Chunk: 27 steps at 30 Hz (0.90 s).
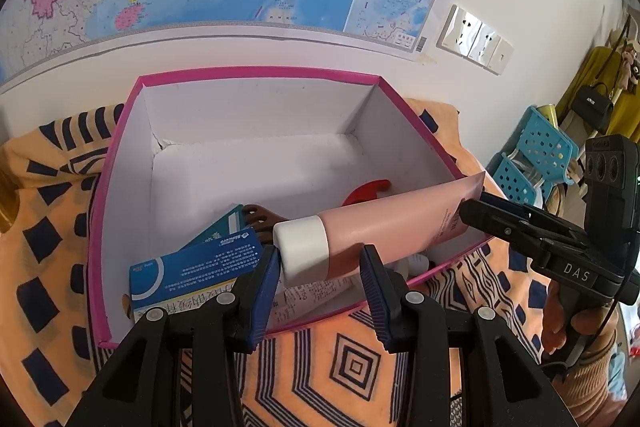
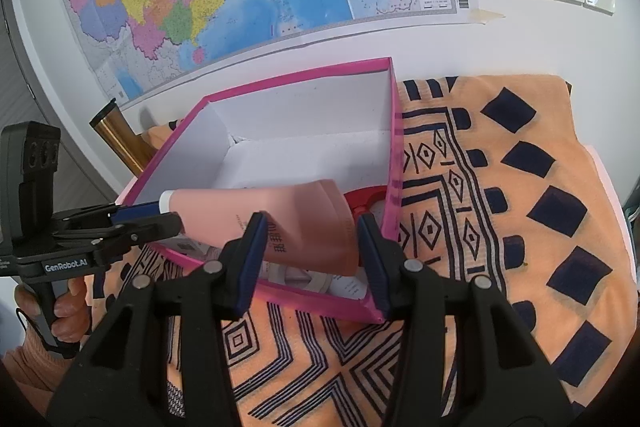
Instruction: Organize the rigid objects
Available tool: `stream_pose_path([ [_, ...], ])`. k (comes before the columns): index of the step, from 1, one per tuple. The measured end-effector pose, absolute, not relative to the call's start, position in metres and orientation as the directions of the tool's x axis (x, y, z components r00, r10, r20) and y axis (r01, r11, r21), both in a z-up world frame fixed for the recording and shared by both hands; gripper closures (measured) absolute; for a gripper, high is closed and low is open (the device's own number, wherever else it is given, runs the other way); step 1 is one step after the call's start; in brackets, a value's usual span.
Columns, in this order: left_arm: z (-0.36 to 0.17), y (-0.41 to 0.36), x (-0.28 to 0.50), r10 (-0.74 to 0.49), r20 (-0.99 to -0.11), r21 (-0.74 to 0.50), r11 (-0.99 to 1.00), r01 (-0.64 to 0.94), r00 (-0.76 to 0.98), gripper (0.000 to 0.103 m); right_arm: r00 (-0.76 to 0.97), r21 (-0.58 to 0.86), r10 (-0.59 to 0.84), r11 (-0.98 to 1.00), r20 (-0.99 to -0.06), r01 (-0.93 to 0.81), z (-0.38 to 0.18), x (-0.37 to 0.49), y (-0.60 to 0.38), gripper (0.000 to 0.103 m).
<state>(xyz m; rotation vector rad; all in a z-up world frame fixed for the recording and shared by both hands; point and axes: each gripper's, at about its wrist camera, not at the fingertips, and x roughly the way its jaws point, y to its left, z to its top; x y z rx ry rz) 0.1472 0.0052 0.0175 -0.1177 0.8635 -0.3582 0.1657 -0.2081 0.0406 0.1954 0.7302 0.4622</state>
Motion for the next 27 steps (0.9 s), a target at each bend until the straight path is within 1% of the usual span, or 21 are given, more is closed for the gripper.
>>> stream_pose_path([
  [27,0.020,0.005,0.165,-0.344,-0.728,-0.255,0.939,0.231,0.593,0.061,0.657,0.321,0.452,0.892,-0.604,-0.318,0.044,0.180,-0.204,0.054],
])
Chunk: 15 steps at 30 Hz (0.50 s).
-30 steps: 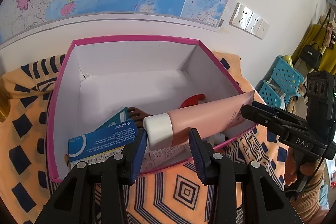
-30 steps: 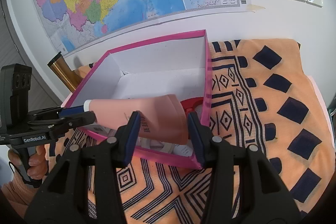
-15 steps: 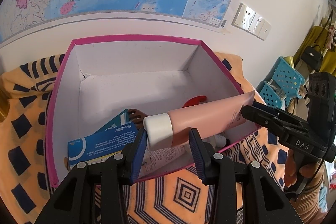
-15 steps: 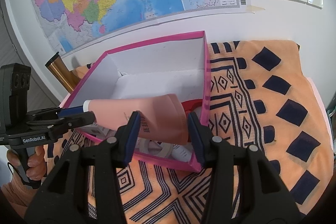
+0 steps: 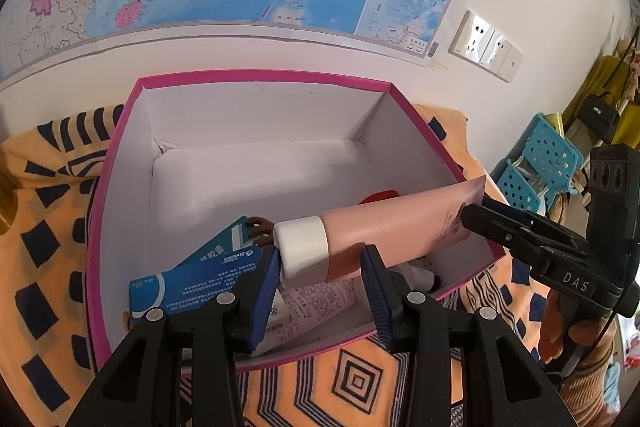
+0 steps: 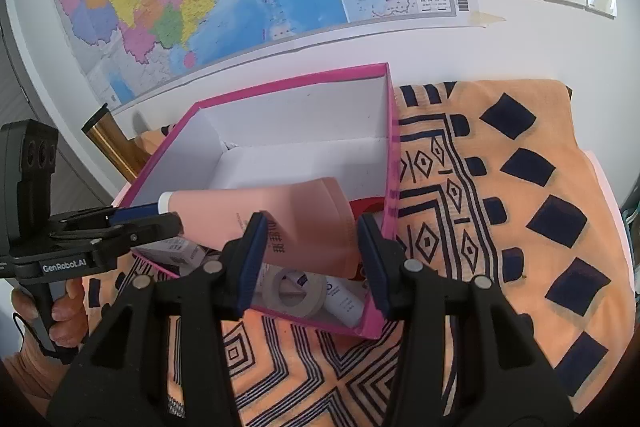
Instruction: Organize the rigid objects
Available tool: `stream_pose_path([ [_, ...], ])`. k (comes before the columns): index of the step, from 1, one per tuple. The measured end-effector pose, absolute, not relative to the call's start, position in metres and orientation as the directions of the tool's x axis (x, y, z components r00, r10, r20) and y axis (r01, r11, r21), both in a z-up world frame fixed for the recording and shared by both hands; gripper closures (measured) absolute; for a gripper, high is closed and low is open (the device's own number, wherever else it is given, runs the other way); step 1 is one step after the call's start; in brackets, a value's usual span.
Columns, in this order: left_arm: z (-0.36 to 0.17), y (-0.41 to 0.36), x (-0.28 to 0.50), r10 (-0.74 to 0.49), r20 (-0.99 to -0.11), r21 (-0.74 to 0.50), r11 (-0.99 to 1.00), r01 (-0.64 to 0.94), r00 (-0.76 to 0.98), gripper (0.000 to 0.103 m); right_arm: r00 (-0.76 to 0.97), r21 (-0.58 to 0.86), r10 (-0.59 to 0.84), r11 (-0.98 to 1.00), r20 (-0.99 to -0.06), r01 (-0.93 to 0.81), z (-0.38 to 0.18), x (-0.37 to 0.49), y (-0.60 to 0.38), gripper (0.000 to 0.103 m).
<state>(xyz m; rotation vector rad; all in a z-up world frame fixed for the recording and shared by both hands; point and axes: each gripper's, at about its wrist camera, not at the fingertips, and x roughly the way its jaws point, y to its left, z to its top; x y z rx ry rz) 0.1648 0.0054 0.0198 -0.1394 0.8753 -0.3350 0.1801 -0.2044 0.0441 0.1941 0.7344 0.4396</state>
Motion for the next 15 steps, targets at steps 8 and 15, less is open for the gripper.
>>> stream_pose_path([
  [8,0.0199,0.0052,0.1703,-0.341,-0.729,-0.255,0.940,0.227,0.594,0.061,0.658,0.325,0.453,0.891,-0.602,-0.316,0.0437,0.1823,-0.2044,0.054],
  [15,0.0188,0.0058,0.1713,-0.341,-0.728,-0.258,0.940,0.224,0.595,0.061,0.658,0.334,0.456,0.889,-0.599,-0.312,0.0437,0.1869,-0.2051,0.054],
])
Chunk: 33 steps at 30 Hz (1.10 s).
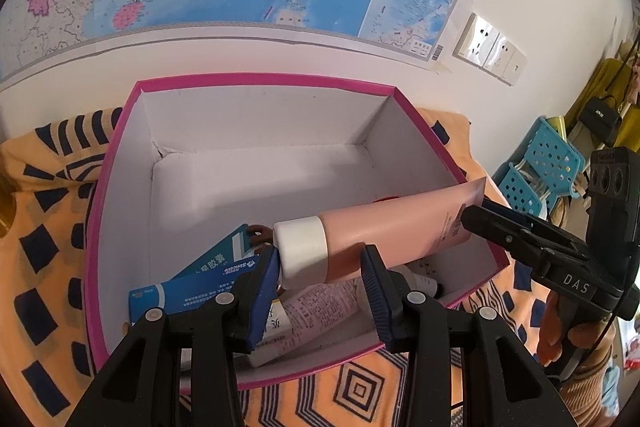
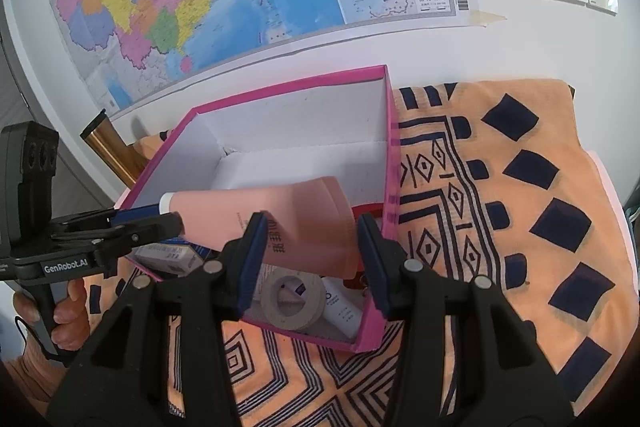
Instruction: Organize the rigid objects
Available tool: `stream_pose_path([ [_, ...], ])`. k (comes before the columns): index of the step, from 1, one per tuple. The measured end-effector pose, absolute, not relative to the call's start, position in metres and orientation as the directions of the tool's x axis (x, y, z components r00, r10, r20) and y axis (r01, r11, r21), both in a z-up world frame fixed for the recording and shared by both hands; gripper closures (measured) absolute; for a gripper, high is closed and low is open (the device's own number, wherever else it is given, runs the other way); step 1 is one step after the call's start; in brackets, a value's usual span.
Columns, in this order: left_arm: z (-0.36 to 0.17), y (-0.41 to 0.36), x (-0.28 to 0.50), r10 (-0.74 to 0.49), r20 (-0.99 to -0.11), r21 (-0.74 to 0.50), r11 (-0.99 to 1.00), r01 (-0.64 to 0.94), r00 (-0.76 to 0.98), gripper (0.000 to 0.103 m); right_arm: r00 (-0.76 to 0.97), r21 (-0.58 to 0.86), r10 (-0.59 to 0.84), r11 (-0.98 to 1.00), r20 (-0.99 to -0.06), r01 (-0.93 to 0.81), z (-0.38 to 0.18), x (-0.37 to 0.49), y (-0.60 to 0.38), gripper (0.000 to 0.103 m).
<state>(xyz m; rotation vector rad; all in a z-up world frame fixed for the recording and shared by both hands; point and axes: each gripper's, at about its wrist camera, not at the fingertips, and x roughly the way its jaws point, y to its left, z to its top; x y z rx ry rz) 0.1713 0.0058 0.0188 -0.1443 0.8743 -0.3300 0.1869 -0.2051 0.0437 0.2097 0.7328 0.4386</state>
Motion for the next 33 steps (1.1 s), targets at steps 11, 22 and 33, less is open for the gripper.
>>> stream_pose_path([
  [11,0.020,0.006,0.175,-0.336,-0.731,-0.253,0.942,0.222,0.594,0.060,0.659,0.340,0.458,0.888,-0.597,-0.310,0.044,0.189,-0.204,0.054],
  [22,0.018,0.008,0.179,-0.335,-0.734,-0.254,0.942,0.219,0.591,0.060,0.657,0.341,0.457,0.889,-0.600,-0.306,0.045,0.192,-0.204,0.054],
  [33,0.016,0.009,0.185,-0.331,-0.742,-0.255,0.944,0.212,0.583,0.060,0.646,0.336,0.453,0.891,-0.614,-0.305,0.044,0.197,-0.202,0.054],
])
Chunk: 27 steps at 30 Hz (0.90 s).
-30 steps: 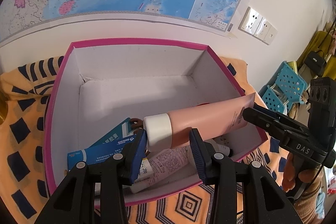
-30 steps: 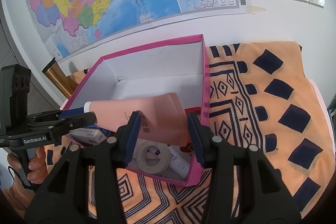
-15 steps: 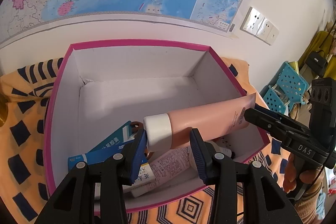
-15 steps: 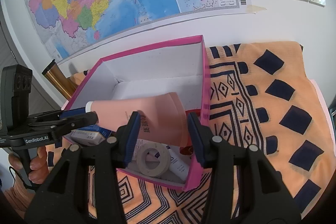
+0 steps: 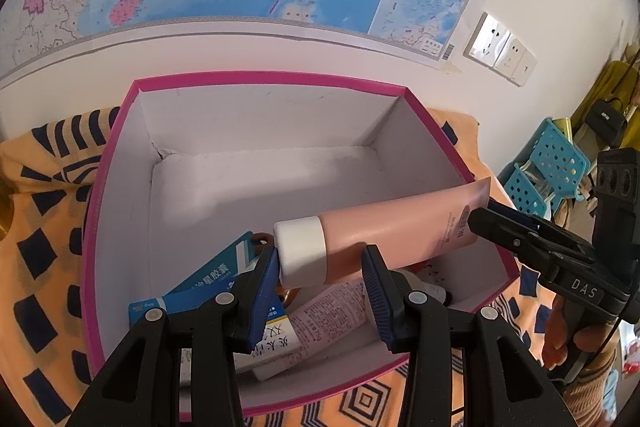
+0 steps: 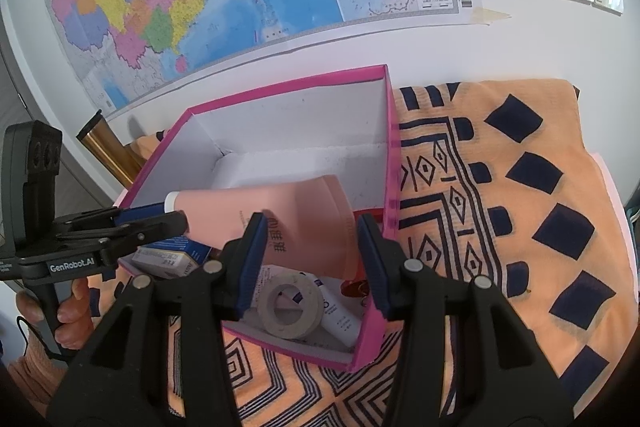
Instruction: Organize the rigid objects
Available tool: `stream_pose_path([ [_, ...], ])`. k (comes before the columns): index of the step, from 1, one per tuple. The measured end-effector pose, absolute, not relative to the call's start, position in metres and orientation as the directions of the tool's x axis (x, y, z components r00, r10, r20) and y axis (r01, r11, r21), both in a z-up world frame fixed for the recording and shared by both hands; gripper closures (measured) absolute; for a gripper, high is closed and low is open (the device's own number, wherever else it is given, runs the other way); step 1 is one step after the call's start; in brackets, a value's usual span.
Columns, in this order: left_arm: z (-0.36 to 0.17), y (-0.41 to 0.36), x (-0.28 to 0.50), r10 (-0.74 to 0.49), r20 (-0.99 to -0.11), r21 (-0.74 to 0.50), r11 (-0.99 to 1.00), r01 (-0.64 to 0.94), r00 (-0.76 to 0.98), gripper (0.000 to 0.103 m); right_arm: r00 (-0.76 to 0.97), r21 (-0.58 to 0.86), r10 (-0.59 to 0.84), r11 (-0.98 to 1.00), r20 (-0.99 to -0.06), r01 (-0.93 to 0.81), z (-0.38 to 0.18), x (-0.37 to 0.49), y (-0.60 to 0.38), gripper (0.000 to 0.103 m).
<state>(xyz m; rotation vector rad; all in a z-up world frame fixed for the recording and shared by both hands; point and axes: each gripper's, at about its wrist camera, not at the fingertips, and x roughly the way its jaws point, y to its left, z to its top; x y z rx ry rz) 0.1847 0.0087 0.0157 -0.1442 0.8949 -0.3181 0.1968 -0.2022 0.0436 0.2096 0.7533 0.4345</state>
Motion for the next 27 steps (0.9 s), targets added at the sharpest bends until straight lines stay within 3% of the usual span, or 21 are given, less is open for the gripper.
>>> stream_pose_path([
  [27,0.009,0.012,0.201,-0.318,-0.765,-0.253,0.948,0.193,0.560,0.060,0.635,0.320,0.440,0.898,-0.635,-0.303,0.045,0.208,-0.198,0.054],
])
